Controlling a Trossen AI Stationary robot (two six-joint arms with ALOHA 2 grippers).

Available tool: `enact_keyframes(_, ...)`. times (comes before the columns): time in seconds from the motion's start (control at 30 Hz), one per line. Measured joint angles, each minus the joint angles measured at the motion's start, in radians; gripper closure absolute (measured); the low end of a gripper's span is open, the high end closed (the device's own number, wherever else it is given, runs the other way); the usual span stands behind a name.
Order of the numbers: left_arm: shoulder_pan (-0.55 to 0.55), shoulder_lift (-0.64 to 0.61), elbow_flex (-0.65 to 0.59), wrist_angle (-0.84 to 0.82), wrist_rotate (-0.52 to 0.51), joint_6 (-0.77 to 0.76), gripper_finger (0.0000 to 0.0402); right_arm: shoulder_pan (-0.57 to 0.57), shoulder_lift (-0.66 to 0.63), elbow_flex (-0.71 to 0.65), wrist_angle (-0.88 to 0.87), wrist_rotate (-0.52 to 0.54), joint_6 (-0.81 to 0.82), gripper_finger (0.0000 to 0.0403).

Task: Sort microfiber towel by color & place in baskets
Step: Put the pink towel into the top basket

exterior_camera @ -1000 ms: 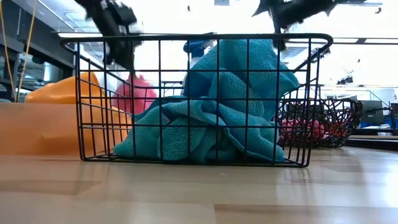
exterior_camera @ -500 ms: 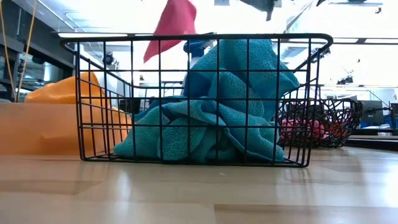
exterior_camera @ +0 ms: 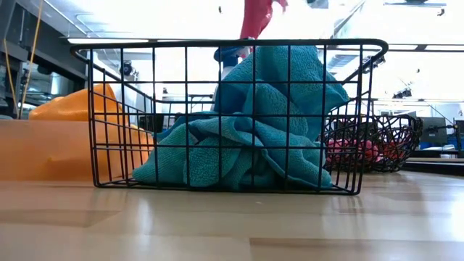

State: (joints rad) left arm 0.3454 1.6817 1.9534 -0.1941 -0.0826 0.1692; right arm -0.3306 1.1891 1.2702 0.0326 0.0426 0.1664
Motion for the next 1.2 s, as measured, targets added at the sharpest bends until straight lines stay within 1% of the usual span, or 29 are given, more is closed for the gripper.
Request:
enact_keyframes(0.1, -0.024, 0.034, 0.024, 0.017, 0.035, 0.000, 0.0401, 0.037, 0.055, 0.063, -0.089, 0.155, -0.085, 0.0069)
enact_keyframes(0.13, -0.030, 0.041, 0.025, 0.020, 0.049, 0.000, 0.0401, 0.044, 0.074, 0.080, -0.101, 0.189, -0.103, 0.0069)
enact_keyframes(0.3, -0.049, 0.056, 0.025, 0.026, 0.056, -0.003, 0.0401, 0.064, 0.150, 0.150, -0.103, 0.266, -0.169, 0.0071)
enact_keyframes(0.37, -0.048, 0.056, 0.025, 0.028, 0.056, -0.009, 0.0401, 0.071, 0.171, 0.169, -0.105, 0.283, -0.194, 0.0089)
enact_keyframes(0.4, -0.048, 0.055, 0.025, 0.027, 0.055, -0.010, 0.0401, 0.076, 0.176, 0.177, -0.104, 0.294, -0.206, 0.0109)
enact_keyframes(0.47, -0.044, 0.053, 0.025, 0.017, 0.045, -0.015, 0.0401, 0.085, 0.180, 0.186, -0.119, 0.311, -0.226, 0.0172)
enact_keyframes(0.5, -0.041, 0.052, 0.025, 0.010, 0.041, -0.023, 0.0400, 0.088, 0.180, 0.191, -0.126, 0.321, -0.232, 0.0214)
enact_keyframes(0.57, -0.032, 0.052, 0.025, -0.018, 0.040, -0.041, 0.0391, 0.091, 0.175, 0.198, -0.154, 0.325, -0.238, 0.0316)
enact_keyframes(0.6, -0.025, 0.051, 0.025, -0.038, 0.040, -0.054, 0.0383, 0.090, 0.171, 0.202, -0.173, 0.324, -0.242, 0.0358)
enact_keyframes(0.63, -0.016, 0.048, 0.025, -0.063, 0.041, -0.068, 0.0373, 0.088, 0.165, 0.205, -0.189, 0.324, -0.247, 0.0379)
enact_keyframes(0.73, 0.012, 0.045, 0.025, -0.124, 0.040, -0.111, 0.0334, 0.070, 0.136, 0.209, -0.272, 0.351, -0.241, 0.0380)
enact_keyframes(0.83, 0.047, 0.034, 0.025, -0.170, 0.037, -0.115, 0.0289, 0.039, 0.106, 0.208, -0.408, 0.419, -0.236, 0.0397)
enact_keyframes(0.9, 0.074, 0.018, 0.025, -0.197, 0.037, -0.116, 0.0259, 0.007, 0.085, 0.193, -0.491, 0.457, -0.232, 0.0394)
enact_keyframes(0.97, 0.101, -0.010, 0.025, -0.244, 0.036, -0.115, 0.0232, -0.034, 0.053, 0.159, -0.557, 0.467, -0.216, 0.0398)
enact_keyframes(1.03, 0.124, -0.039, 0.025, -0.314, 0.037, -0.115, 0.0211, -0.077, 0.012, 0.102, -0.600, 0.472, -0.185, 0.0399)
enact_keyframes(1.1, 0.150, -0.068, 0.025, -0.398, 0.068, -0.115, 0.0196, -0.122, -0.043, 0.011, -0.607, 0.472, -0.139, 0.0400)
enact_keyframes(1.2, 0.180, -0.102, 0.013, -0.494, 0.195, -0.116, 0.0185, -0.179, -0.140, -0.174, -0.581, 0.451, -0.072, 0.0400)
